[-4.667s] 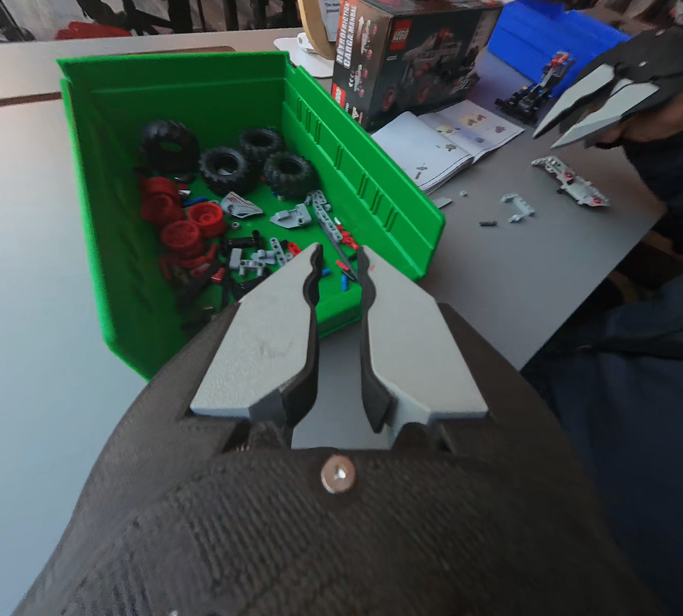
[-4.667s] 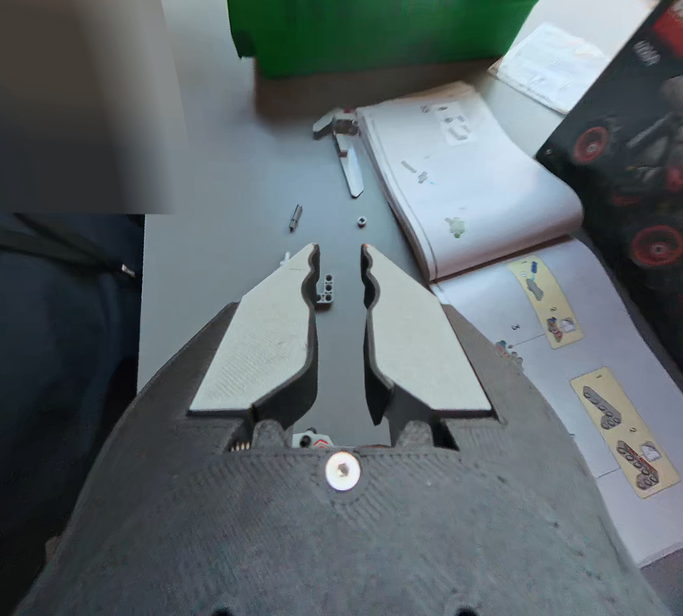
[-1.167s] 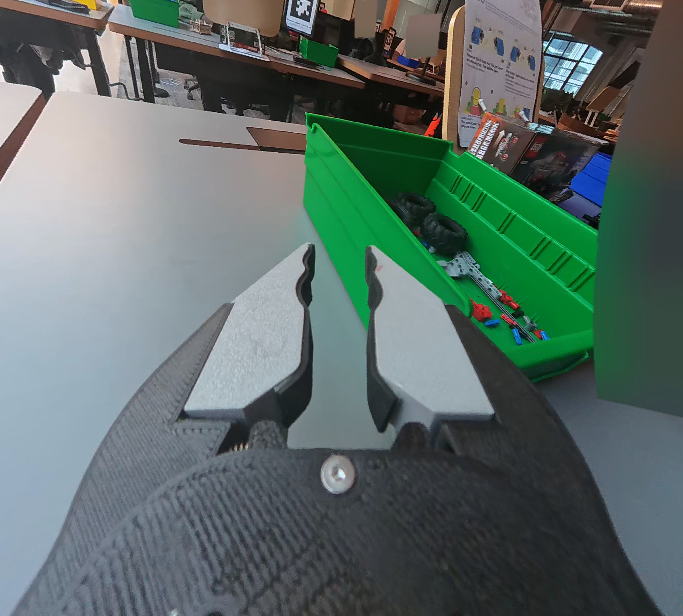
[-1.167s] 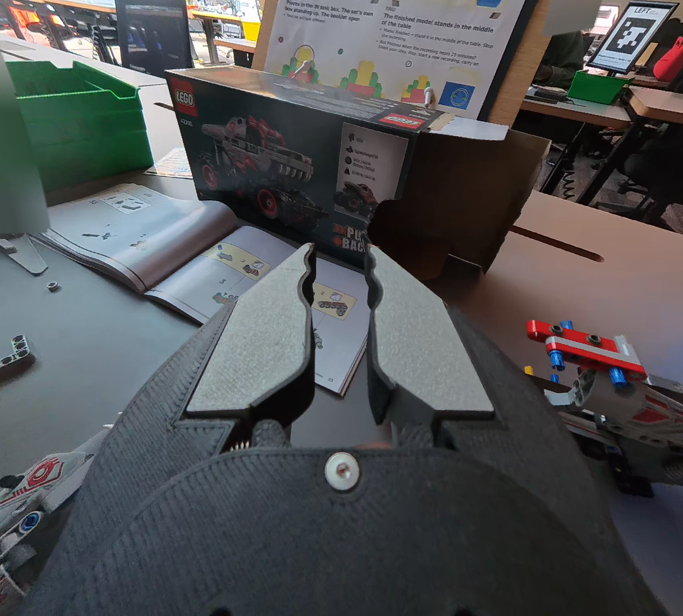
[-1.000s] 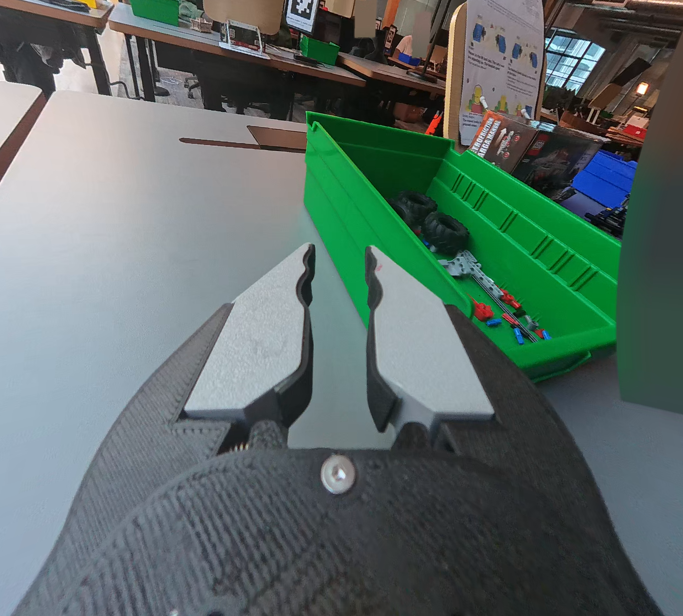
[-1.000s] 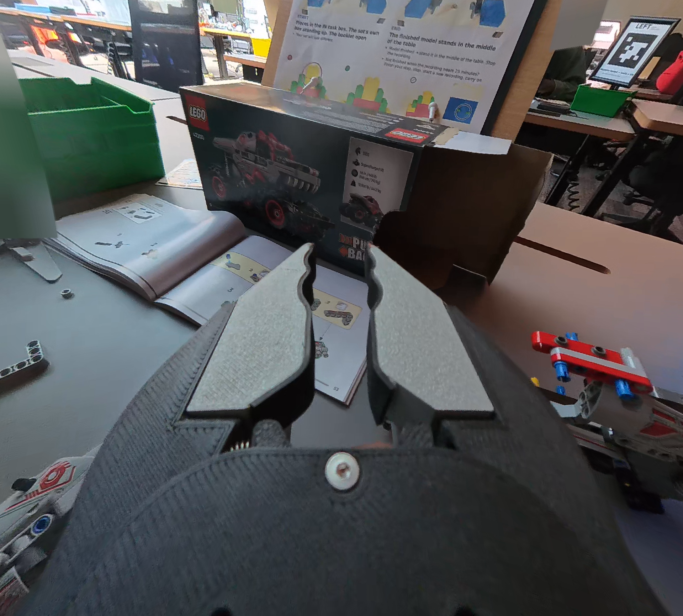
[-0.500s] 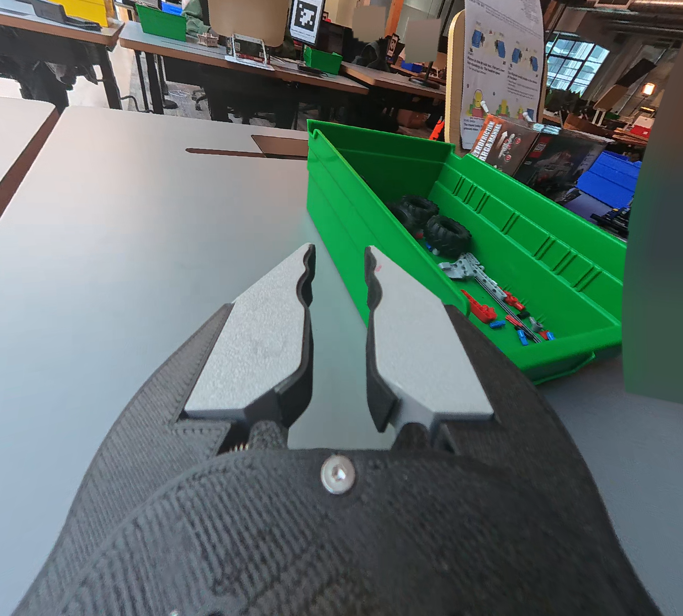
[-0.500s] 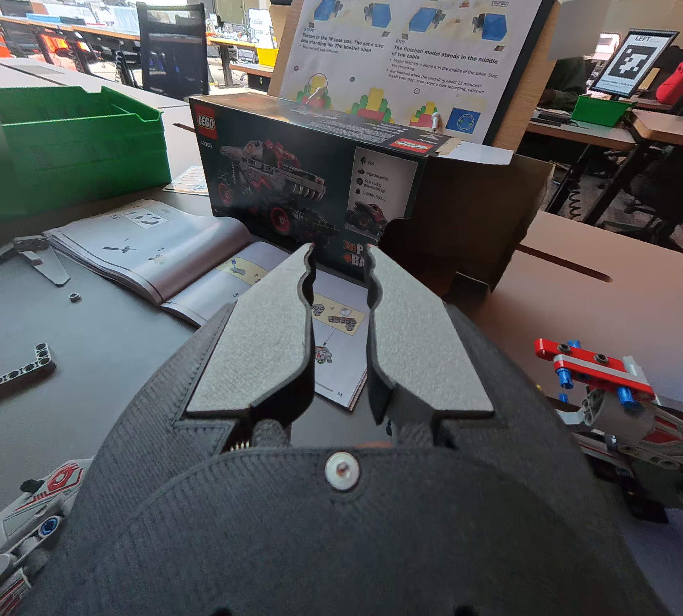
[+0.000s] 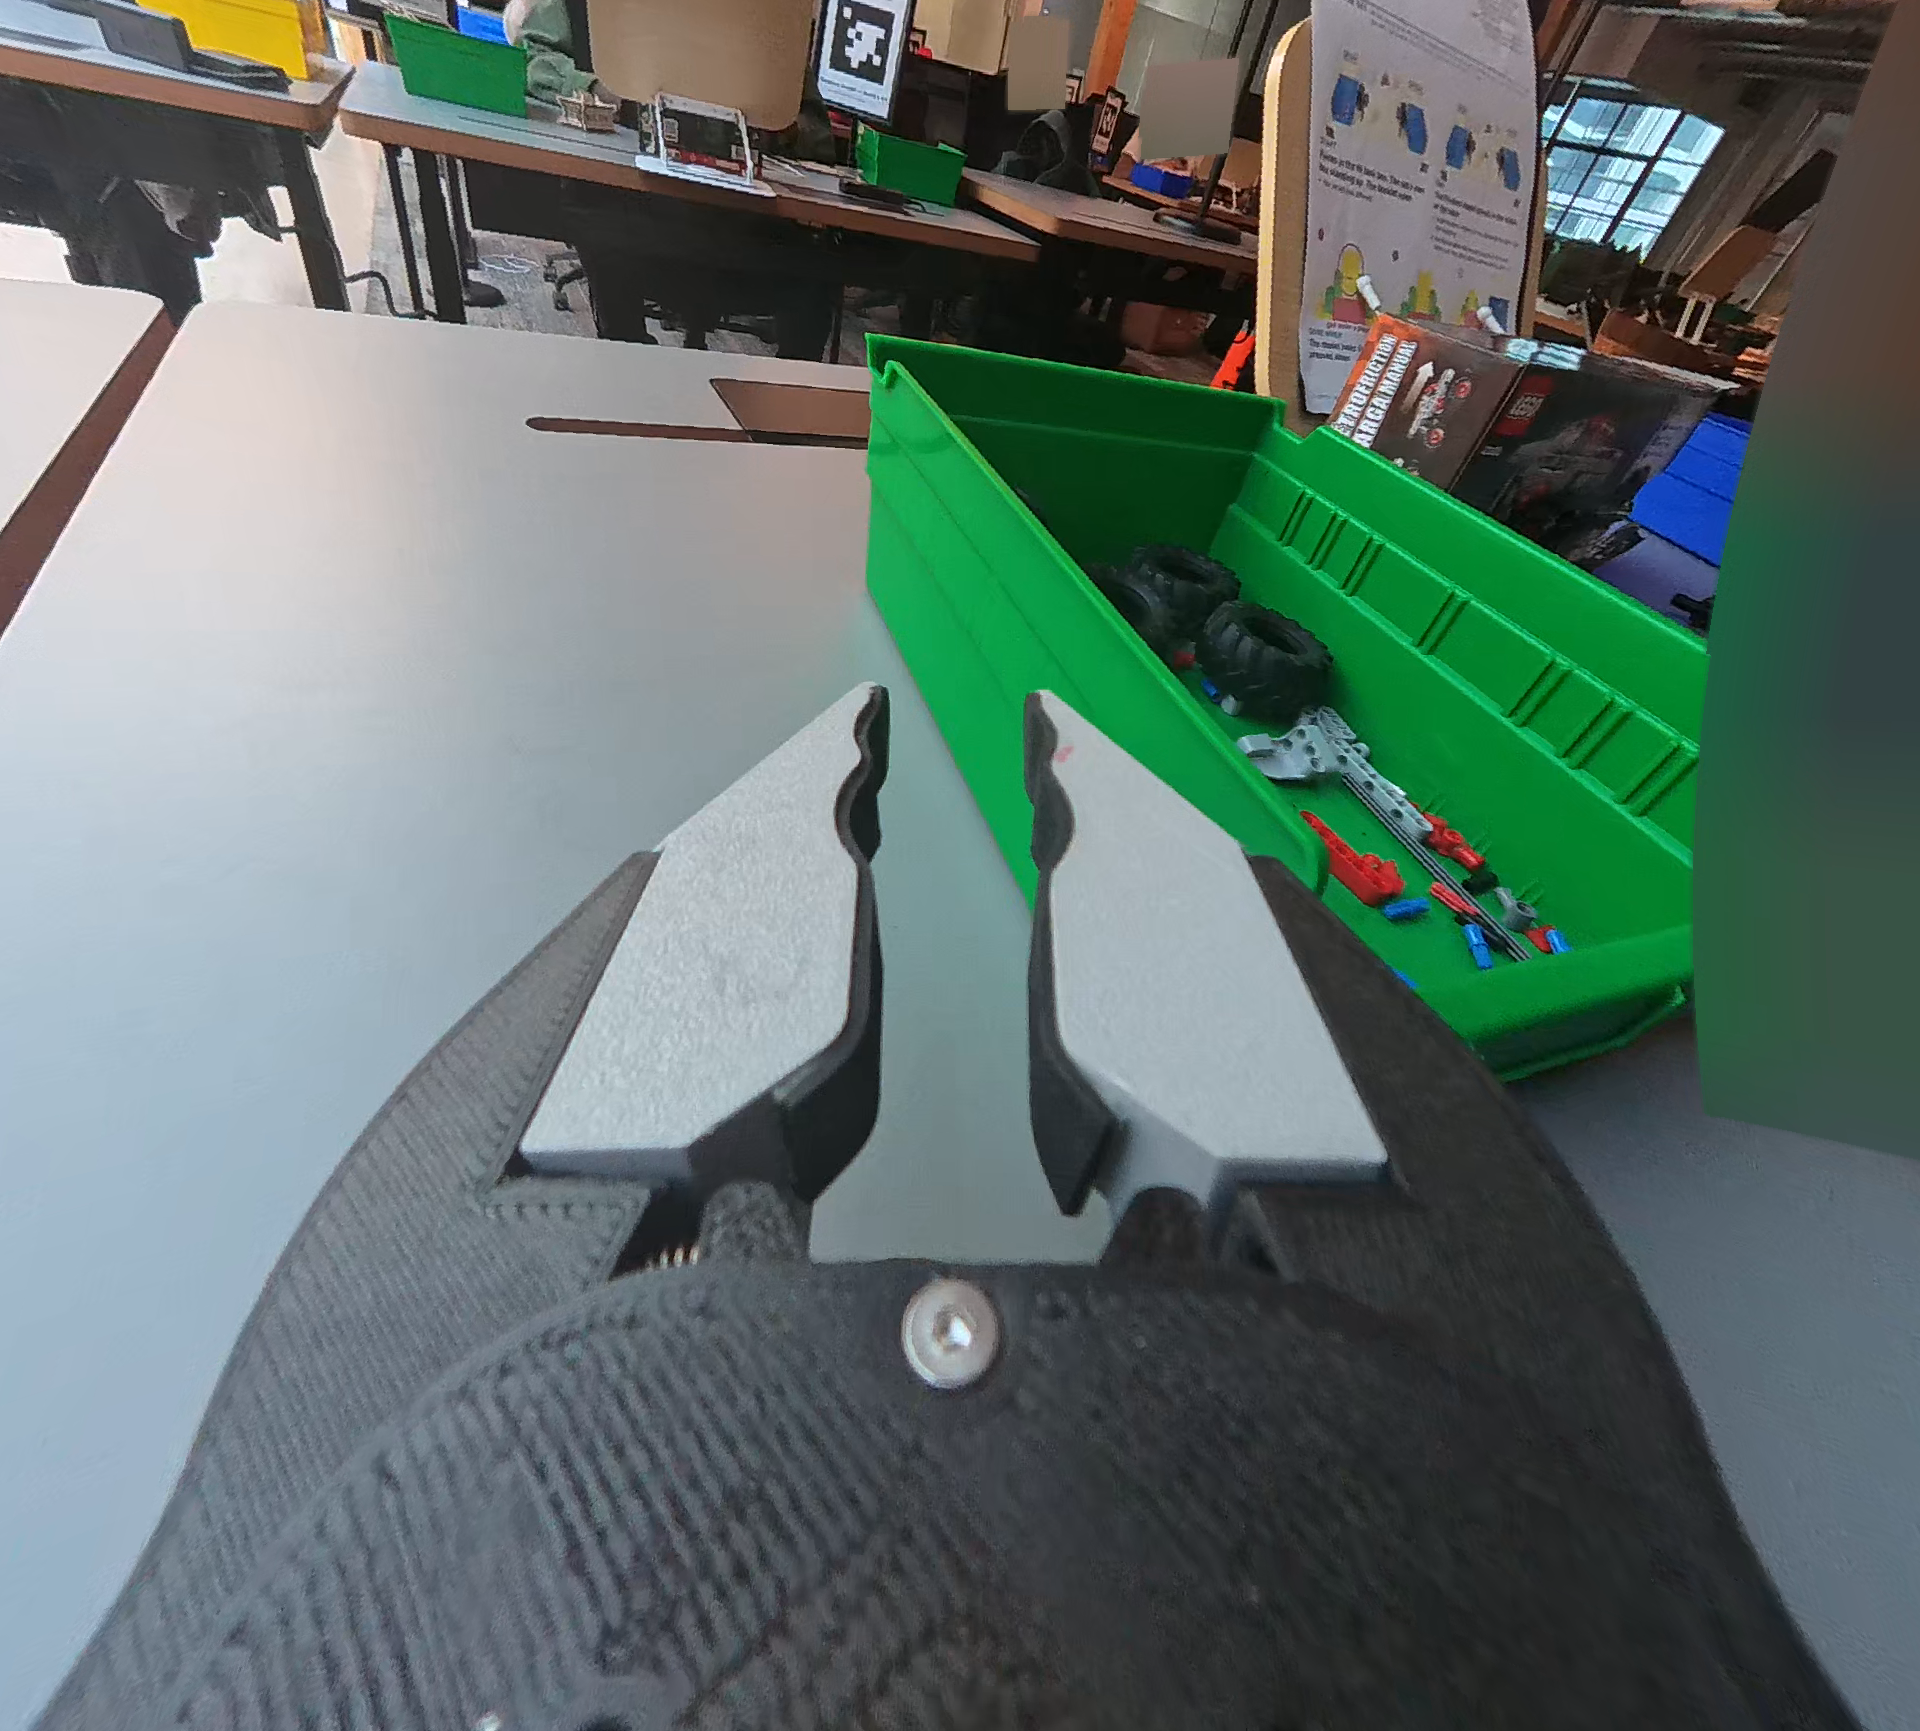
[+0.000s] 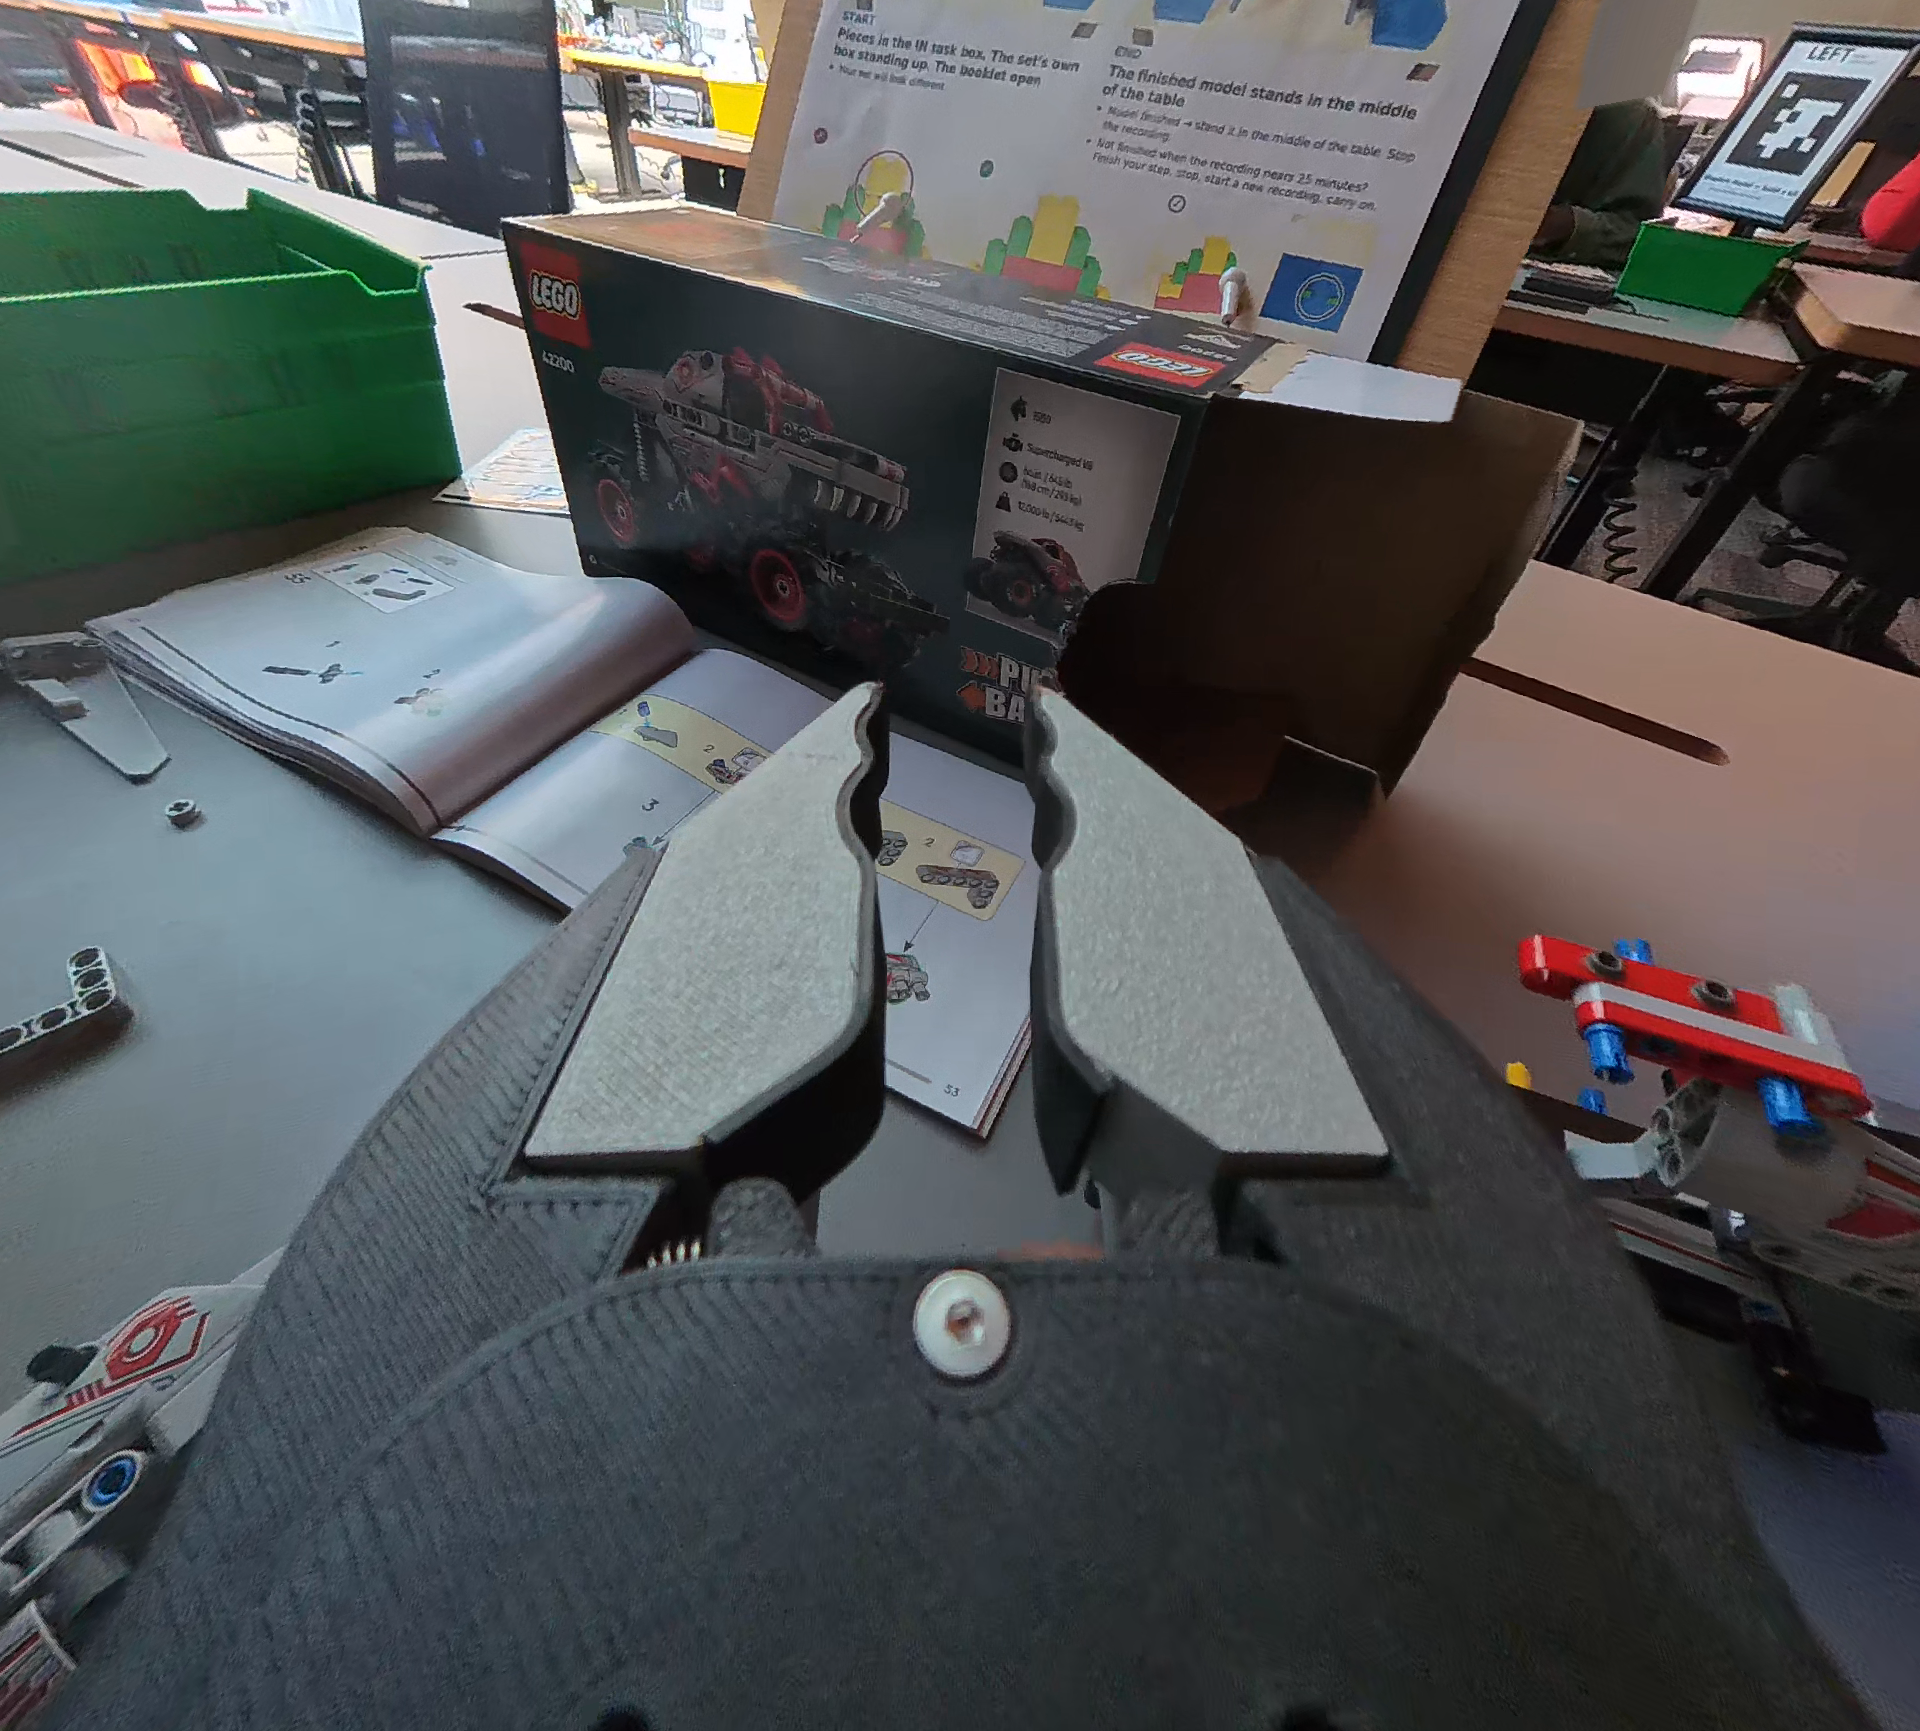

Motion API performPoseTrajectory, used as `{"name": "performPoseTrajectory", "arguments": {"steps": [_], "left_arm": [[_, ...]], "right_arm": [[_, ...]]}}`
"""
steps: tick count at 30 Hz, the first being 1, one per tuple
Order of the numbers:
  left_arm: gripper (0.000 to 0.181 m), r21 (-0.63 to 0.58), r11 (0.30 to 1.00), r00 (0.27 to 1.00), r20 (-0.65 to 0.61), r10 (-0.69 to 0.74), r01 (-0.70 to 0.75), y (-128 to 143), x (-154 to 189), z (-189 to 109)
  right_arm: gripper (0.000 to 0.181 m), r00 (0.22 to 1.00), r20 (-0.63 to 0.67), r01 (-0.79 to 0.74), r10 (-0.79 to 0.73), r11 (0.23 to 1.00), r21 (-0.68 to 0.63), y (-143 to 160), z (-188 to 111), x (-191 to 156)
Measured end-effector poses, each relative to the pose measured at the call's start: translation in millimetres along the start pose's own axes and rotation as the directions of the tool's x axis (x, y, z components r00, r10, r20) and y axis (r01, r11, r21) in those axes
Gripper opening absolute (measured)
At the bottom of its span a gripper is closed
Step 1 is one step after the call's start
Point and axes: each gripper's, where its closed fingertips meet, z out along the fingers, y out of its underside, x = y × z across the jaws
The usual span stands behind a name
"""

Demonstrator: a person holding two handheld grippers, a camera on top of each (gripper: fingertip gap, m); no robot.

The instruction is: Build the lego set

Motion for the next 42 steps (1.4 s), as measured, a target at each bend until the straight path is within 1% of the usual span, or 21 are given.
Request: {"name": "performPoseTrajectory", "arguments": {"steps": [12,17,33,39,42], "left_arm": [[0.023,0.004,1.0,1.0,0.03,-0.003,0.003,-0.6,-4.8,-0.6],[0.023,0.012,1.0,0.999,0.048,0.002,-0.002,-1.6,-7.1,-2.0],[0.023,0.011,1.0,0.999,0.045,0.015,-0.016,-1.9,-5.7,-2.0],[0.023,0.007,1.0,0.998,0.067,0.022,-0.022,-1.6,-8.8,-1.6],[0.023,0.01,0.999,0.996,0.088,0.032,-0.033,-2.3,-11.3,-2.4]], "right_arm": [[0.022,0.999,0.042,0.034,-0.035,0.999,0.031,-11.5,0.3,-15.3],[0.022,0.997,0.06,0.042,-0.043,0.999,0.031,-12.1,1.6,-20.0],[0.022,0.996,0.085,0.032,-0.033,0.999,0.014,-7.4,7.2,-25.7],[0.023,0.992,0.121,0.033,-0.036,0.999,0.027,-12.0,6.6,-35.2],[0.023,0.987,0.159,0.033,-0.038,0.999,0.033,-14.2,8.2,-44.9]]}}
